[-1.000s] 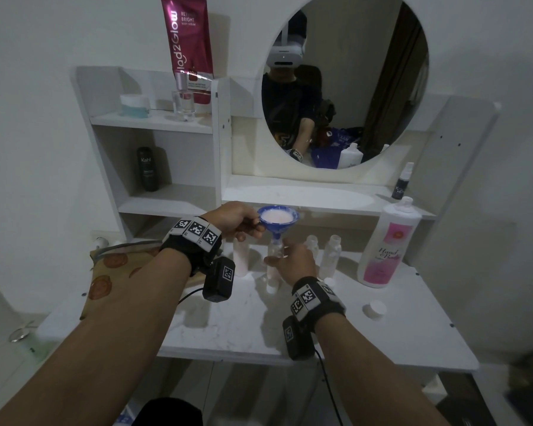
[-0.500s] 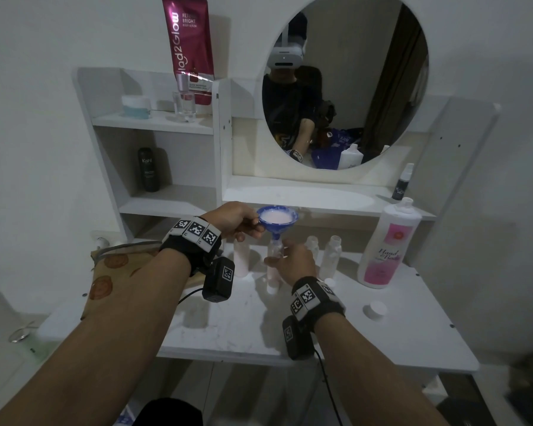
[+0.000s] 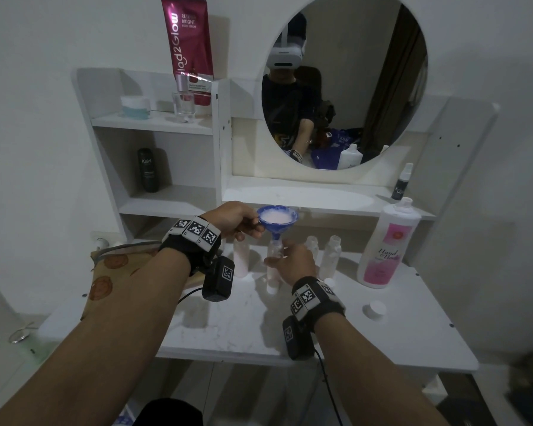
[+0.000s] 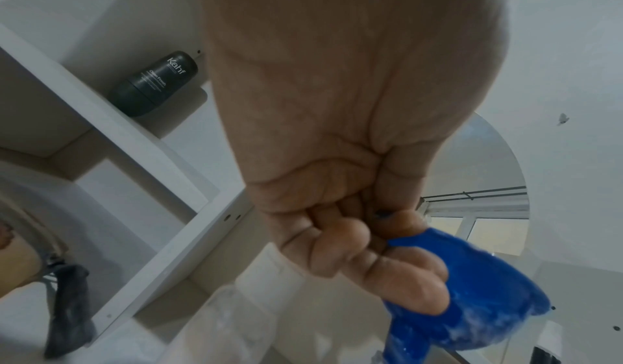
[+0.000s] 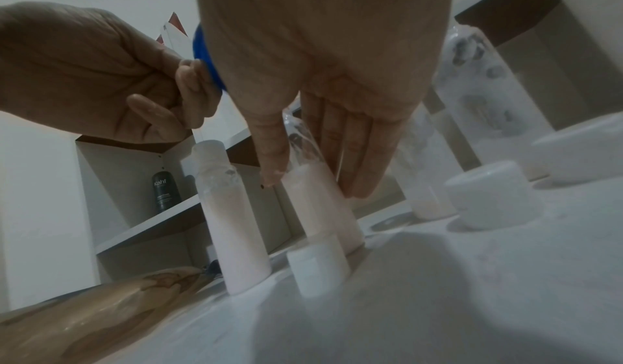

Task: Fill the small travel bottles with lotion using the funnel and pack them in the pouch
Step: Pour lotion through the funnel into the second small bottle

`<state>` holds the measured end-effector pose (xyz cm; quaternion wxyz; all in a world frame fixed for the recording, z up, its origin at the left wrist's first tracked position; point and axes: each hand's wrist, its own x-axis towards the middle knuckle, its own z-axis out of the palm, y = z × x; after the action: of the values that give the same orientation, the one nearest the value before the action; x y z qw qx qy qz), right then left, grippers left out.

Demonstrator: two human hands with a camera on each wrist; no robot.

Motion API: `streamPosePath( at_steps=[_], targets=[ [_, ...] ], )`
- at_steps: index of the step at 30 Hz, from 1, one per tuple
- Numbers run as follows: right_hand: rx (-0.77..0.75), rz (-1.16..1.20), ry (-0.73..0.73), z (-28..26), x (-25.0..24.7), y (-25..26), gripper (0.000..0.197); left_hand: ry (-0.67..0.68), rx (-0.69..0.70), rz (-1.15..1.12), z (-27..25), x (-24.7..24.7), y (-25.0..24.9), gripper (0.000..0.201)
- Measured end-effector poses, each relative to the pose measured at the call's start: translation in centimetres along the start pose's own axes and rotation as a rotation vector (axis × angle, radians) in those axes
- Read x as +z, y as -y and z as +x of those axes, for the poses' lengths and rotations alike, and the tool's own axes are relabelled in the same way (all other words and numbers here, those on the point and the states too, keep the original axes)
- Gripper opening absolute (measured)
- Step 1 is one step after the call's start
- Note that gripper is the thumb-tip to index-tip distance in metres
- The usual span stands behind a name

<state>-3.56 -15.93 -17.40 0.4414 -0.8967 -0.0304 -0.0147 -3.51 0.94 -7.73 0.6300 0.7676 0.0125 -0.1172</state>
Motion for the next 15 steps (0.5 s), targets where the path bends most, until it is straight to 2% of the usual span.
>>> streamPosePath(
  at_steps=[15],
  targets=[
    [-0.010,-0.015,-0.011,0.04,-0.03,-0.10,0.038,0.003,0.005,0.036,0.12,0.06,-0.03,0.025]
  ],
)
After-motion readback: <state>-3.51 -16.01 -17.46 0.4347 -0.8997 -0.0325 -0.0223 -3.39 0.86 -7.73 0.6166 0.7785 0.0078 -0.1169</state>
